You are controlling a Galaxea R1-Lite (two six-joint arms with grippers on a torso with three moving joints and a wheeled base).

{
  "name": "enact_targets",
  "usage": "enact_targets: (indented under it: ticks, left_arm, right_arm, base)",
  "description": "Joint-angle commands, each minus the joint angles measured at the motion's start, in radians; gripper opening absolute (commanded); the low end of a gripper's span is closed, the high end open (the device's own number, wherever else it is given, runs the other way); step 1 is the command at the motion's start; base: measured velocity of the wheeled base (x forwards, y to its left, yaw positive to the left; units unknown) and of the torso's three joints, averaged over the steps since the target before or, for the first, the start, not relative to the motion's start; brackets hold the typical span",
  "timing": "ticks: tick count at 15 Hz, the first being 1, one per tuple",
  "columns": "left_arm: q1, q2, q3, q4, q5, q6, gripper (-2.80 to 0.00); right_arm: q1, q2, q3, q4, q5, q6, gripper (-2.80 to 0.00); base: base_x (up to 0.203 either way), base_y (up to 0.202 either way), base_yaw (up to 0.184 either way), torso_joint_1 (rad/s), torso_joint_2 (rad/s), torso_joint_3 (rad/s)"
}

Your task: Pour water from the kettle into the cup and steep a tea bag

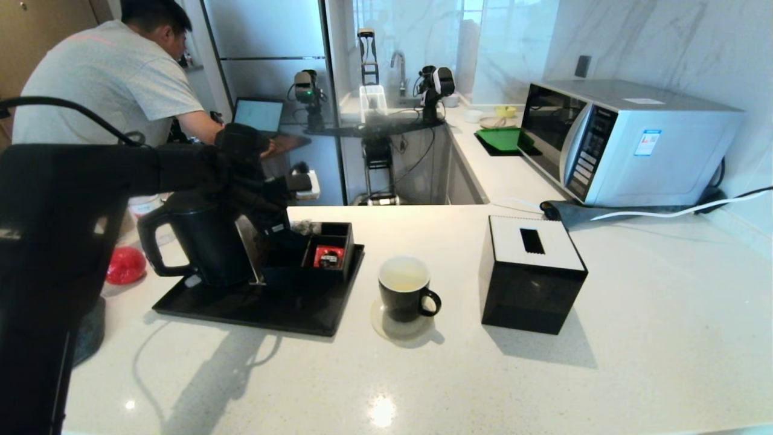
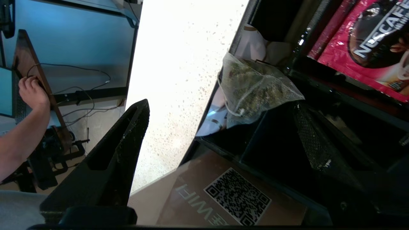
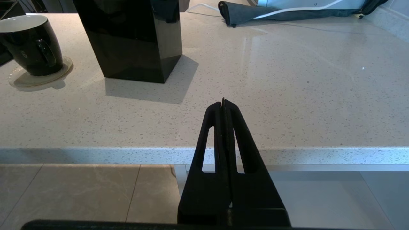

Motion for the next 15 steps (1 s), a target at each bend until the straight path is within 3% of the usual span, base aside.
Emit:
enact_targets:
  ticks: [1, 12, 13, 15]
  left_arm:
    - [-0.001, 0.026, -0.02, -0.004, -0.001, 0.006, 0.0]
    - [0.0, 0.03, -0.021, -0.024, -0.001, 0.009, 0.0]
    - [-0.001, 0.03, -0.02, -0.024, -0.001, 0.01, -2.8]
    - [-0.001, 0.03, -0.02, -0.022, -0.001, 0.008, -2.8]
  right_arm:
    - [0.0, 0.001, 0.0, 0.0, 0.0, 0.0, -2.8]
    - [0.0, 0.001, 0.0, 0.0, 0.0, 0.0, -2.8]
    - [0.0, 0.001, 0.0, 0.0, 0.0, 0.0, -2.8]
    - [0.0, 0.001, 0.0, 0.0, 0.0, 0.0, -2.8]
  base:
    - [0.0, 0.0, 0.0, 0.0, 0.0, 0.0]
    - [0.0, 0.0, 0.0, 0.0, 0.0, 0.0]
    - [0.0, 0.0, 0.0, 0.0, 0.0, 0.0]
    - [0.0, 0.0, 0.0, 0.0, 0.0, 0.0]
